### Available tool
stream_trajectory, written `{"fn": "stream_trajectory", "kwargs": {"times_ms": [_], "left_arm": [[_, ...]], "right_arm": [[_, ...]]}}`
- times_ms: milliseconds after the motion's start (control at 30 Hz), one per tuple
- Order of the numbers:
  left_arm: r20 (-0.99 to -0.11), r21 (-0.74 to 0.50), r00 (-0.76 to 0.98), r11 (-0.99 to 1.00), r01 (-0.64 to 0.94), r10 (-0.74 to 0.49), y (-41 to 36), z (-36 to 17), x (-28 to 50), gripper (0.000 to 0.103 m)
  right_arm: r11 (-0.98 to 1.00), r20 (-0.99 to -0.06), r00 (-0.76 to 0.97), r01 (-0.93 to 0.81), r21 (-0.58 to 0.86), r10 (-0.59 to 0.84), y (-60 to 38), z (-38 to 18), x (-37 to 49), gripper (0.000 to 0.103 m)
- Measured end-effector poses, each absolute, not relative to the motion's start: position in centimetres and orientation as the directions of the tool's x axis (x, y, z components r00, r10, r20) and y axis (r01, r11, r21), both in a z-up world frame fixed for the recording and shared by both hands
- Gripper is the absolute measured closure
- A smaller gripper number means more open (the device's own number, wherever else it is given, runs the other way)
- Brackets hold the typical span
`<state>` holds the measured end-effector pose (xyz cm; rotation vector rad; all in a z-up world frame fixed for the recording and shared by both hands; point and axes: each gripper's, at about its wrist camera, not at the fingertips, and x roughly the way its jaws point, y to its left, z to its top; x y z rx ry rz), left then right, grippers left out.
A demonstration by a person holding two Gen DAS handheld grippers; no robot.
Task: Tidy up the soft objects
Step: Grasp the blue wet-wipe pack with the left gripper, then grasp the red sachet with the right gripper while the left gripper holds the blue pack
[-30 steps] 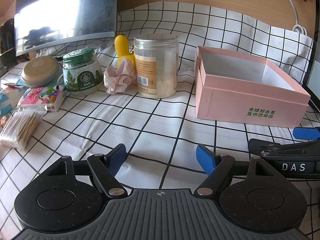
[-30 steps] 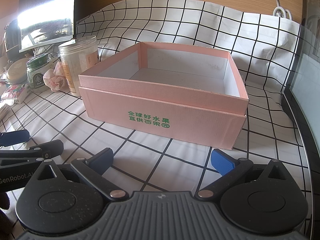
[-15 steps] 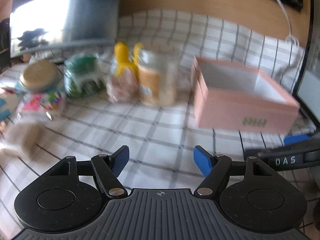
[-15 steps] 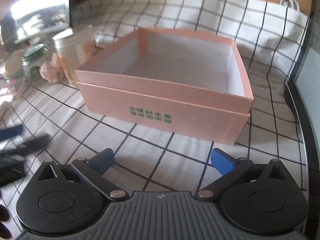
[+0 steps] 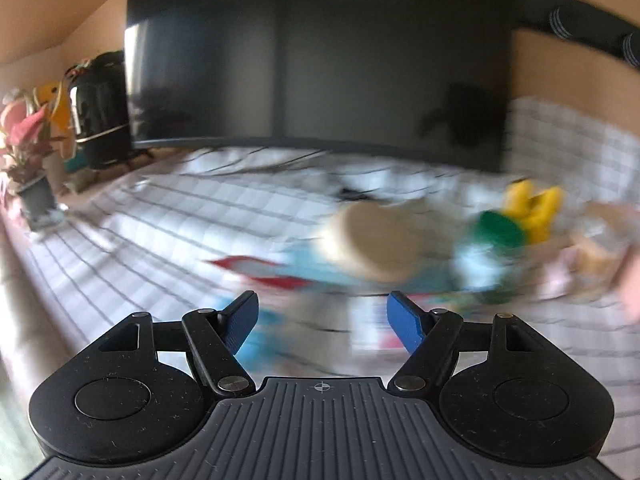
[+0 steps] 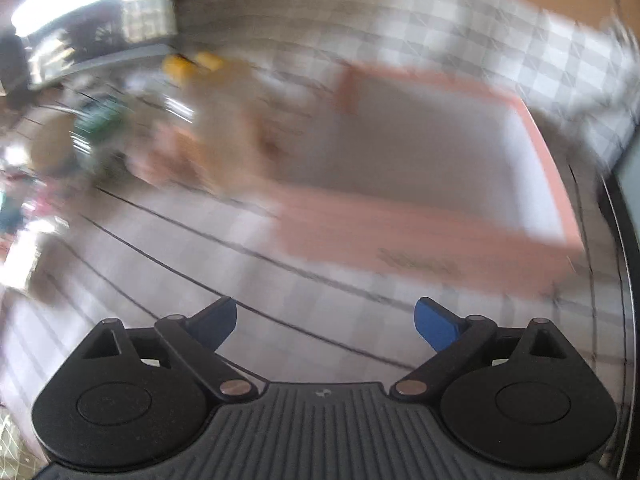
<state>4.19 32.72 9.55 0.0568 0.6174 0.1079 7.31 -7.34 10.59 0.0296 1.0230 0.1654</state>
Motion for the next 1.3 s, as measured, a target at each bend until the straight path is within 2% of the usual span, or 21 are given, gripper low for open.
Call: {"fn": "stream_trajectory", "kwargs": {"times_ms": [100,267,400,533,633,700,800,867,967,1033,1100,1200,1300], "left_arm": [[-0.652,0.095,0.755,0.995,-0.008,0.068,37.3,8.5,7.1,0.026],[-0.722,0.04,0.685,0.983,0.179,-0.096,40.4,6.2,10.3,0.026],[-0.765,0.058,0.634,0.967,0.247,-0.116,40.2,4.3,12.4,0.025],[-0.755,-0.017,0.635,0.972,0.232,-0.165,41.9,3.9,13.2,0.025],[-0.735,-0.094,0.646,0.975,0.201,-0.204,43.3,4.6,12.3,0.041],[-0.744,-0.146,0.637,0.979,0.139,-0.201,44.5,5.3,11.3,0.044],[-0.716,-0.3,0.633,0.948,0.103,-0.295,47.0,7.1,9.1,0.045],[-0.668,-0.387,0.666,0.919,0.07,-0.332,48.8,8.7,7.5,0.045],[-0.622,-0.411,0.718,0.911,0.04,-0.313,50.2,10.6,6.1,0.045],[-0.594,-0.401,0.75,0.916,0.036,-0.29,50.8,11.7,5.4,0.045],[-0.596,-0.362,0.771,0.932,-0.007,-0.226,51.3,12.4,5.0,0.045],[-0.607,-0.347,0.783,0.931,-0.111,-0.133,53.3,12.4,4.4,0.045],[-0.613,-0.384,0.786,0.901,-0.2,-0.087,55.5,11.8,3.5,0.045]], "right_arm": [[0.981,-0.803,0.568,-0.161,0.107,0.181,-1.9,13.7,8.1,0.006],[0.972,-0.78,0.597,-0.229,0.056,0.185,6.9,16.6,9.9,0.006],[0.953,-0.784,0.592,-0.304,-0.002,0.187,12.0,17.2,9.5,0.006],[0.94,-0.771,0.616,-0.333,-0.071,0.16,14.6,17.8,9.6,0.006],[0.917,-0.761,0.622,-0.389,-0.094,0.185,16.1,18.1,10.6,0.006],[0.889,-0.755,0.624,-0.44,-0.123,0.204,17.7,18.1,11.2,0.006],[0.842,-0.738,0.622,-0.521,-0.14,0.262,20.3,18.0,11.8,0.006],[0.824,-0.744,0.593,-0.557,-0.102,0.309,21.9,17.6,11.8,0.006],[0.791,-0.773,0.484,-0.61,0.038,0.41,24.2,16.0,11.3,0.007],[0.763,-0.78,0.438,-0.642,0.076,0.446,25.7,14.8,10.5,0.012],[0.733,-0.785,0.414,-0.676,0.074,0.46,27.5,14.0,10.0,0.02],[0.68,-0.754,0.437,-0.733,0.017,0.489,29.9,14.6,10.2,0.021],[0.595,-0.735,0.456,-0.799,-0.09,0.502,32.5,14.9,11.1,0.021]]}}
